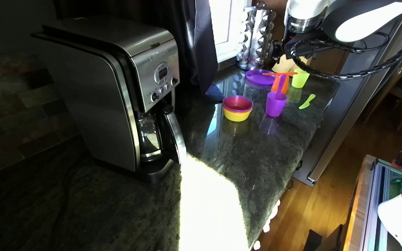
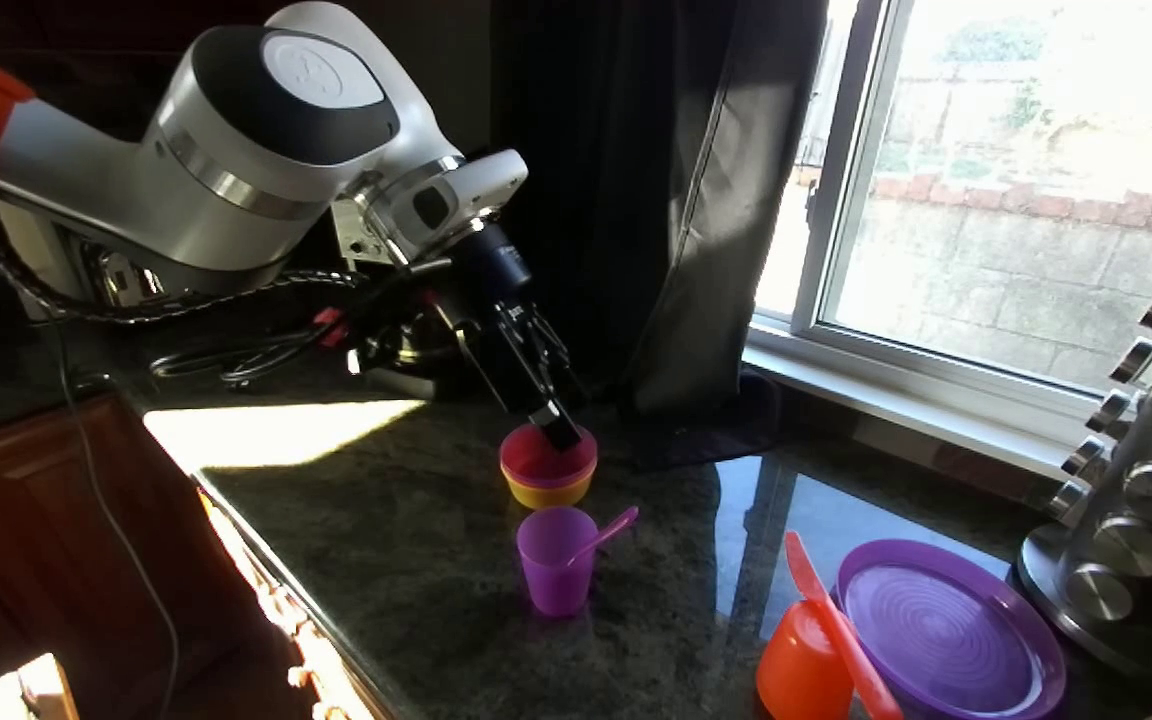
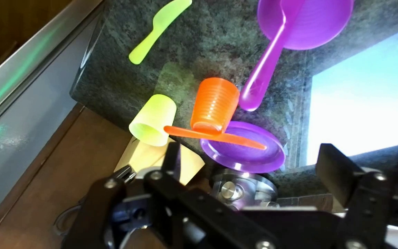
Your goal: Put the purple knife on the counter
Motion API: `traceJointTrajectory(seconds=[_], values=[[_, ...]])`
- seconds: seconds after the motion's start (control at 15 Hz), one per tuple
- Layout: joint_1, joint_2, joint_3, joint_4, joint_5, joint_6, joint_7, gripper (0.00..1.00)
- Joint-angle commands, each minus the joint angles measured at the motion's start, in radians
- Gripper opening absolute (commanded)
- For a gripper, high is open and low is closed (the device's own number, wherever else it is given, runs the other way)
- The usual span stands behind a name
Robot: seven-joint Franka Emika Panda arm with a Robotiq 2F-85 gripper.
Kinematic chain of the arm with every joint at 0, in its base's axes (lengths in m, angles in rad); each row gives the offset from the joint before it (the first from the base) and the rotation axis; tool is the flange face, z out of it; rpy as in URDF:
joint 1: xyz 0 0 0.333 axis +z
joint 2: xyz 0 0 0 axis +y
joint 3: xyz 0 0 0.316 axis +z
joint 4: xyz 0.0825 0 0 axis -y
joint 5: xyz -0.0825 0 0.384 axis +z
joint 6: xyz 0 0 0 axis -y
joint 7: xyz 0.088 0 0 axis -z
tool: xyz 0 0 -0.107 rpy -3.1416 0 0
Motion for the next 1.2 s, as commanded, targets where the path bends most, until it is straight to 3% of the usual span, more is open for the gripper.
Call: traceJointTrajectory(seconds=[0.0,0.2,0.53,1.13], values=[[0.037,0.045,-0.054,-0.004,-0.130,0.010,0.211,1.00],[0.075,0.076,-0.098,-0.011,-0.152,-0.003,0.306,1.00],[0.131,0.151,-0.186,-0.010,-0.119,0.107,0.284,1.00],[0.149,0.236,-0.237,0.013,-0.141,0.134,0.349,1.00]])
